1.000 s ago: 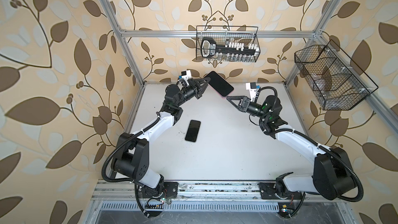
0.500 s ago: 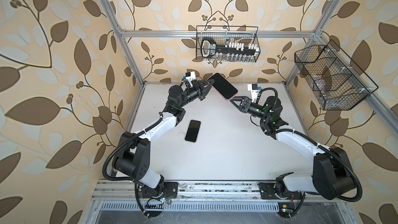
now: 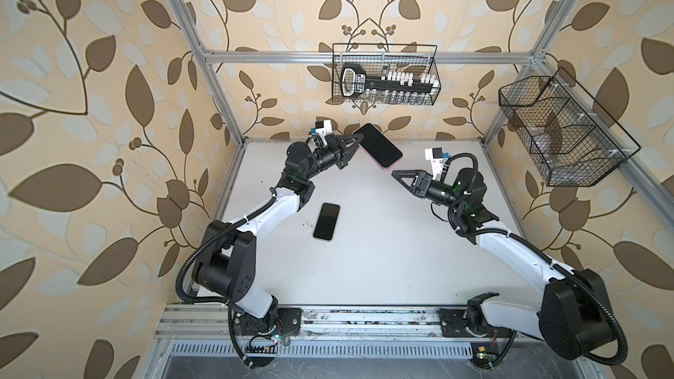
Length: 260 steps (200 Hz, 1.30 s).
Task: Take the phone out of the phone case
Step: Remove the phone case from the phone.
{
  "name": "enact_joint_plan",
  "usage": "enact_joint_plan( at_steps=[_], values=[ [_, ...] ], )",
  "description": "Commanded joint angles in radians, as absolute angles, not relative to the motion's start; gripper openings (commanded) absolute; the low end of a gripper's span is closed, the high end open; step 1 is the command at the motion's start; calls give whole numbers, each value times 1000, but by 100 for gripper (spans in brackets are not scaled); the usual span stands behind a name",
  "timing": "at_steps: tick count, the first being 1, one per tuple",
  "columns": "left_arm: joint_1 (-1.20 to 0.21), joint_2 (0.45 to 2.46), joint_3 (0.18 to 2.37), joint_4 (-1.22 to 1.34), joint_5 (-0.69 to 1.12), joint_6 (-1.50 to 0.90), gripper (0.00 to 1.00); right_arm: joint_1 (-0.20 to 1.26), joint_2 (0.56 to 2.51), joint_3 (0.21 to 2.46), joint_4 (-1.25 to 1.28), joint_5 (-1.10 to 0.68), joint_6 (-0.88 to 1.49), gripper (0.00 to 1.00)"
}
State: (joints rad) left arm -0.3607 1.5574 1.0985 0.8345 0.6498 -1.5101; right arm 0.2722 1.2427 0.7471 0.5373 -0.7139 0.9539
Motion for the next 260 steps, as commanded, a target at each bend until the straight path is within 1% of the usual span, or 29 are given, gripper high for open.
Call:
enact_joint_plan(
  at_steps=[1,260],
  values=[
    [-364,1544,1154,925,660,-1496,0,266,1230,742,589,-737,979,97],
    [-365,1508,1137,920,657,-1495,0,303,1295,808,652,-723,1000,97]
  ],
)
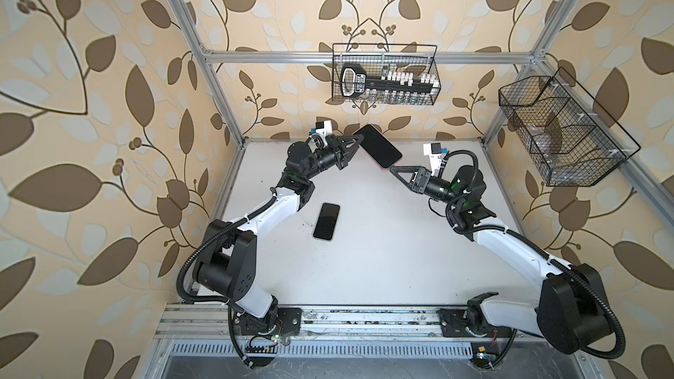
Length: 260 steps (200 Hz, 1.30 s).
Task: Take the phone out of the phone case
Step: Remove the phone case from the phone.
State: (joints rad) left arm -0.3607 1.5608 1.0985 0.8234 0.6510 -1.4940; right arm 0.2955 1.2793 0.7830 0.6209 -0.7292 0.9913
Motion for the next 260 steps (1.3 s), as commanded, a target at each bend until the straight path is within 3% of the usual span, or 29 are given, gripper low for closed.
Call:
enact_joint_plan(
  at_steps=[1,260],
  values=[
    [-365,1508,1138,921,657,-1496,0,302,1296,809,652,-723,1000,97],
    [-445,1503,1072,1012,666,-1537,0,301,1438,821,822,-695,1147,95]
  ],
)
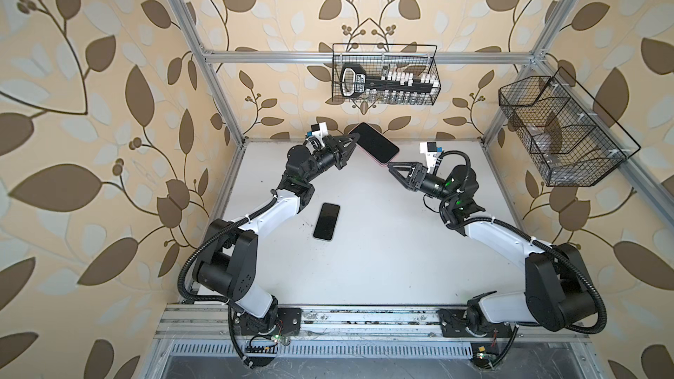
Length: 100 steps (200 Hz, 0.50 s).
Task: Take the phone out of the phone case
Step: Remove the phone case from the phone.
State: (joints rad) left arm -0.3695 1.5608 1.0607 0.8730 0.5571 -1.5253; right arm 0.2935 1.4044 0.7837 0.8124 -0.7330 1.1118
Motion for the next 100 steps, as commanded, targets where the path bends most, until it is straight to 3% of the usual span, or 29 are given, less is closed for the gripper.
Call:
enact_joint_plan(
  at_steps=[1,100],
  values=[
    [-446,1503,1072,1012,666,-1537,0,301,1438,821,823,-694,1147,95],
    [-467,1528,1080,1024,666,-1537,0,300,1458,819,844,-690,1155,94]
  ],
)
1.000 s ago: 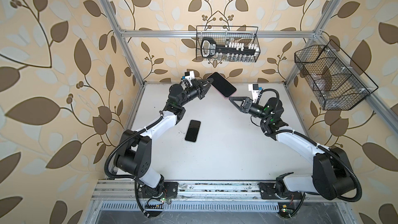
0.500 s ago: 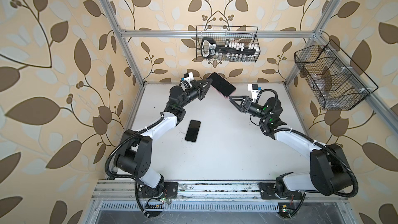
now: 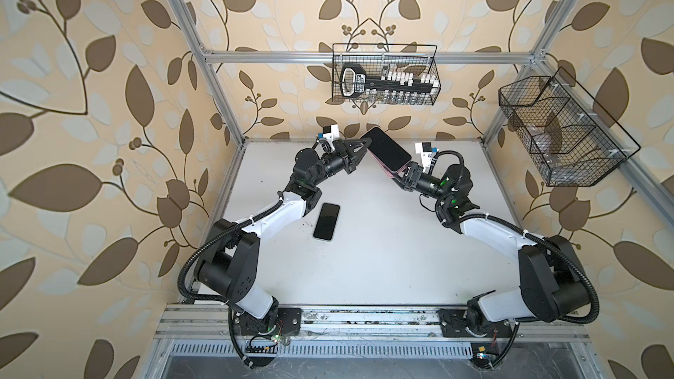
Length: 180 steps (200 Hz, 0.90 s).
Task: Take the phone out of the phone case
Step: Remove the phone case from the phone.
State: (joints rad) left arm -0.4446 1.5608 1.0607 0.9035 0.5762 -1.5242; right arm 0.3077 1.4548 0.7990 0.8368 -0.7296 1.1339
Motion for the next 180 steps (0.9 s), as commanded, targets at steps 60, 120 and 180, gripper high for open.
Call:
enact_joint_plan(
  at_steps=[60,120,180],
  values=[
    [-440,1534,1096,1019,679,-1548,0,221,1392,772,845,-709,1164,92],
    [-437,1544,1105,1012,680,-1544,0,189,1368,760,864,-753,1182,85],
    [-417,1571,1142,1010,704,-1546,0,189,1361,745,891,-834,1209,66]
  ],
)
